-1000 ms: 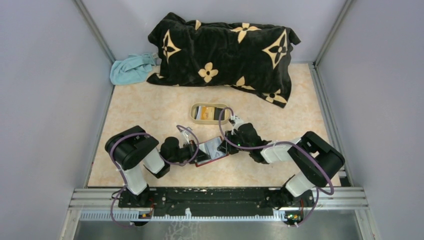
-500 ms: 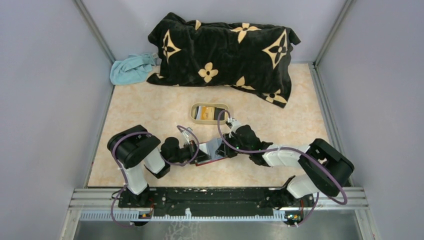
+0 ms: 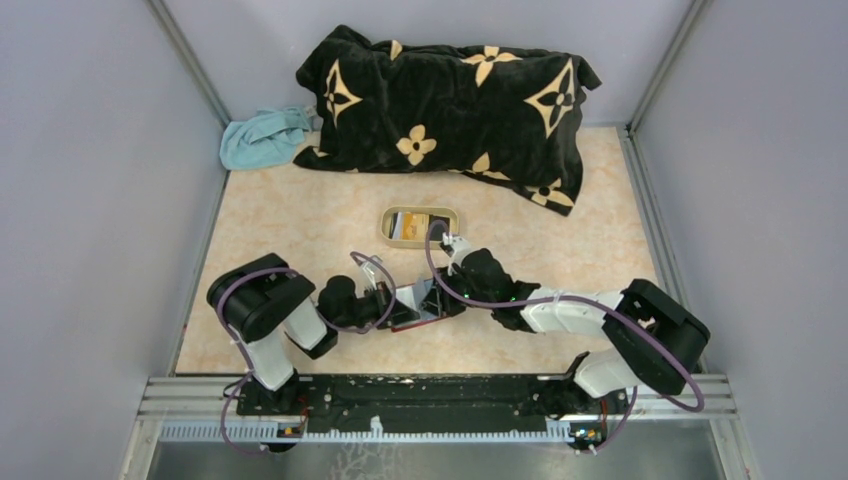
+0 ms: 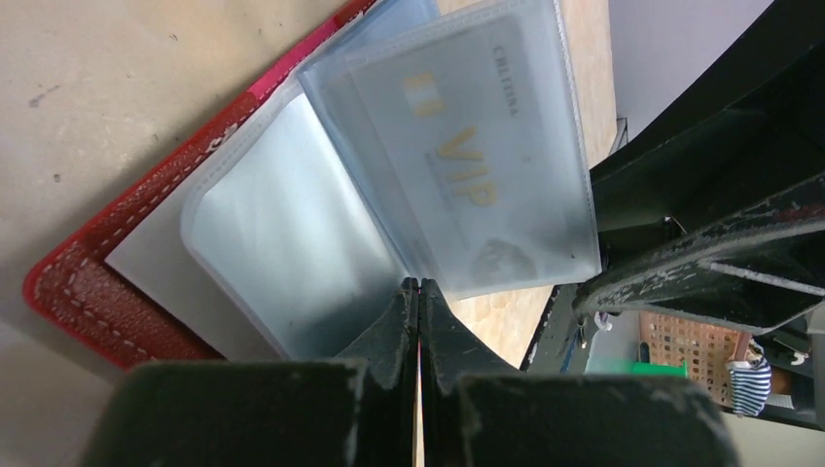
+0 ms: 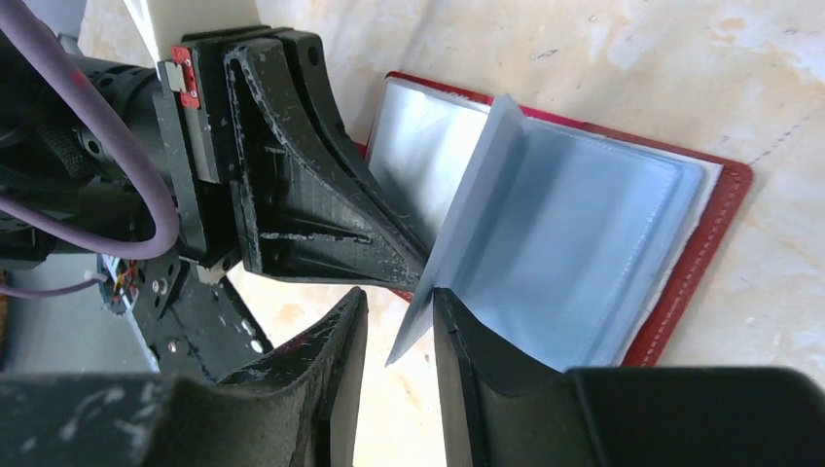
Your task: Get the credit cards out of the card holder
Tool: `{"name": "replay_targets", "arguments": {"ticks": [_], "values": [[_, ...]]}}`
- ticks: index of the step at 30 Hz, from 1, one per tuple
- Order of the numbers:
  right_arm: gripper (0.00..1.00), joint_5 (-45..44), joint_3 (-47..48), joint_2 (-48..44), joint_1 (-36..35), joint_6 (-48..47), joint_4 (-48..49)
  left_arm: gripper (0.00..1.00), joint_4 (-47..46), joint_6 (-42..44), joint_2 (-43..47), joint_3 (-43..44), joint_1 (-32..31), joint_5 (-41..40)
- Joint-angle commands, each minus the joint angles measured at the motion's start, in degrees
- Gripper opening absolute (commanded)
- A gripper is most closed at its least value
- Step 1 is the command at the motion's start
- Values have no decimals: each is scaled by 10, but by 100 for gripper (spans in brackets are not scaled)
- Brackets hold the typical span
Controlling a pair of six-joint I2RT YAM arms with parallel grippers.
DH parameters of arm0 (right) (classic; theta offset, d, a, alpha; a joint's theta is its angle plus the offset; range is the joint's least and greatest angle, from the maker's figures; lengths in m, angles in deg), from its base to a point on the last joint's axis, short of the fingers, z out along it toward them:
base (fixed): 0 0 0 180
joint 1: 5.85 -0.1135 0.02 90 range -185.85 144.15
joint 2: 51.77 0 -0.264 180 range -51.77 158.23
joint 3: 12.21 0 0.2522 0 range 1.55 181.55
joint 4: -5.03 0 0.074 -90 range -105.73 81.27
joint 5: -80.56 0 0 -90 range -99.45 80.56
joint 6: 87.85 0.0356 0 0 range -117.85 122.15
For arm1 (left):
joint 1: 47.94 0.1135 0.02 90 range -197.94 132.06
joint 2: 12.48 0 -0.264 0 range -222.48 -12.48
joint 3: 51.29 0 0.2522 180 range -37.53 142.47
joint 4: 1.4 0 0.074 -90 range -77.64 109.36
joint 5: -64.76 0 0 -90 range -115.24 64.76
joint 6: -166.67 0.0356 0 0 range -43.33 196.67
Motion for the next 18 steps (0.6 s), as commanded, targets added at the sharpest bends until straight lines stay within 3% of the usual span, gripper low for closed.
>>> {"name": "replay_targets", "arguments": {"ticks": [1,18], "values": [[33,-1,39,16,-23,-4,27,0,19,19,28,-14,4,-16],[34,-8,48,28,-37,-6,40,0,97,46,103,-44,11,-39]]}}
